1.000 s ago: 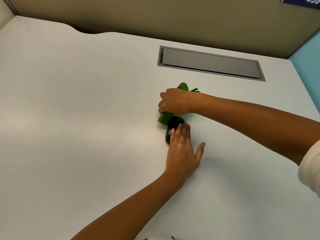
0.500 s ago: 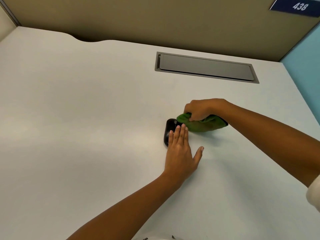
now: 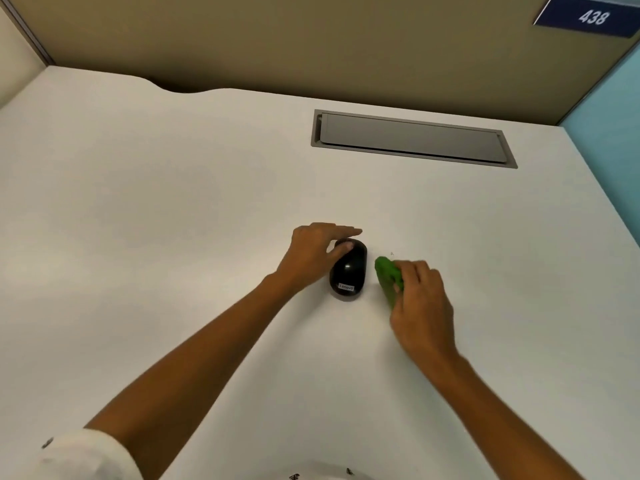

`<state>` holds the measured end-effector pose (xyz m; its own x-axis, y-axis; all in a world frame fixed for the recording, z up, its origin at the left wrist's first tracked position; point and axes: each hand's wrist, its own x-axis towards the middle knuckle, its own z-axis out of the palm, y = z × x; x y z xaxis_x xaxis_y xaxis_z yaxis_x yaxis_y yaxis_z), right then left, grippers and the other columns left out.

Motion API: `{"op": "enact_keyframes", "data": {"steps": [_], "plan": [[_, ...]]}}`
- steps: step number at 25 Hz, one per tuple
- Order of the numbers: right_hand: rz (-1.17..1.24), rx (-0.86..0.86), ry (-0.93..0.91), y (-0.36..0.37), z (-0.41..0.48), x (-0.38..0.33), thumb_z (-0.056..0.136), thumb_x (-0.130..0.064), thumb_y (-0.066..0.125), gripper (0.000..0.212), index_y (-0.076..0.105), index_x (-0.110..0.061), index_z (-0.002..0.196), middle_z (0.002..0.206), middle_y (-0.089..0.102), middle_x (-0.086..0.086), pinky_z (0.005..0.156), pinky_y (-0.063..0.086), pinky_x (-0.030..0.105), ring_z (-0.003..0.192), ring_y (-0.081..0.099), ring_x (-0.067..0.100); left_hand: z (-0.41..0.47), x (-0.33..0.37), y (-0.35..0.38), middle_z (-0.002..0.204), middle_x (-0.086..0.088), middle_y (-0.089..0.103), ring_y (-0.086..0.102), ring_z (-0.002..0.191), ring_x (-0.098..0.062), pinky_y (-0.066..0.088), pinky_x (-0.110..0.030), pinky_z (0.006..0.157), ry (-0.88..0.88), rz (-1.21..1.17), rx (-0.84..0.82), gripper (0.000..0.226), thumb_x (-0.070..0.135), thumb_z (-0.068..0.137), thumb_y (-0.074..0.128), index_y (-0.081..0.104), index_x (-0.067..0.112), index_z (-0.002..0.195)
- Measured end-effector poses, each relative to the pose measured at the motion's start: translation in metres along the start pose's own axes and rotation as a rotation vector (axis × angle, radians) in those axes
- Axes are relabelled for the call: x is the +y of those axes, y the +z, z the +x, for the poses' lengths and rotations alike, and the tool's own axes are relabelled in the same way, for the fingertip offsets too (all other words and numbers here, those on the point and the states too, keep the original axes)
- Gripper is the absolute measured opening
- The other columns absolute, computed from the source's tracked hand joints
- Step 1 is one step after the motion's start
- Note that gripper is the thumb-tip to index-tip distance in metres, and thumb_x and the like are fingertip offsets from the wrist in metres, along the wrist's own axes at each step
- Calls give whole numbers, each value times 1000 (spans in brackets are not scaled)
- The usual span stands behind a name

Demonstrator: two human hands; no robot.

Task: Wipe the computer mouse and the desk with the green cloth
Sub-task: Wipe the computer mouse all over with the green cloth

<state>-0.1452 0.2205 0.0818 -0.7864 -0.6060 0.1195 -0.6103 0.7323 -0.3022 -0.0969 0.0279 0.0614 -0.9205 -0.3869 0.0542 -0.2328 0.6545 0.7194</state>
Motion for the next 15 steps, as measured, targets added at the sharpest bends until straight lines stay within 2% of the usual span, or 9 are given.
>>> {"op": "enact_keyframes", "data": {"steps": [2, 5, 8, 12, 13, 15], "plan": [[39, 55, 61, 9, -22, -18, 85, -1, 59, 34, 58, -2, 118, 109, 63, 18, 69, 51, 38, 97, 57, 34, 11, -7, -1, 145, 11, 49, 39, 136, -11, 21, -44, 112, 34, 97, -203, 37, 34, 96, 55, 54, 38, 133], [150, -29, 265, 17, -29, -37, 94, -12, 51, 35, 51, -6, 128, 115, 63, 16, 81, 50, 38, 106, 55, 30, 16, -16, 0, 157, 15, 28, 24, 143, -8, 5, -51, 107, 69, 260, -387, 40, 42, 96, 49, 44, 49, 136], [458, -87, 590, 17, -10, -38, 98, -17, 41, 30, 50, -7, 125, 114, 61, 15, 76, 46, 32, 96, 56, 25, 15, -18, 4, 158, 18, 24, 20, 146, -8, 1, -54, 105, 54, 268, -432, 40, 47, 97, 45, 41, 51, 136], [645, -163, 754, 12, 4, -35, 97, -16, 40, 28, 56, 0, 113, 103, 62, 16, 53, 40, 22, 77, 56, 19, 13, -18, 2, 157, 20, 24, 17, 147, -8, -1, -56, 106, 64, 306, -399, 40, 50, 97, 43, 41, 51, 137], [680, -183, 785, 11, 2, -32, 96, -16, 41, 27, 57, 0, 110, 99, 63, 15, 53, 41, 22, 74, 57, 18, 12, -18, 2, 157, 21, 25, 16, 147, -8, -1, -56, 106, 62, 302, -388, 40, 51, 97, 42, 41, 51, 137], [793, -283, 839, 13, -5, -32, 93, -13, 46, 22, 60, -1, 104, 96, 65, 16, 64, 53, 30, 77, 62, 23, 9, -18, 3, 156, 22, 26, 14, 147, -6, -3, -55, 107, 56, 281, -368, 40, 51, 97, 42, 42, 51, 137]]}}
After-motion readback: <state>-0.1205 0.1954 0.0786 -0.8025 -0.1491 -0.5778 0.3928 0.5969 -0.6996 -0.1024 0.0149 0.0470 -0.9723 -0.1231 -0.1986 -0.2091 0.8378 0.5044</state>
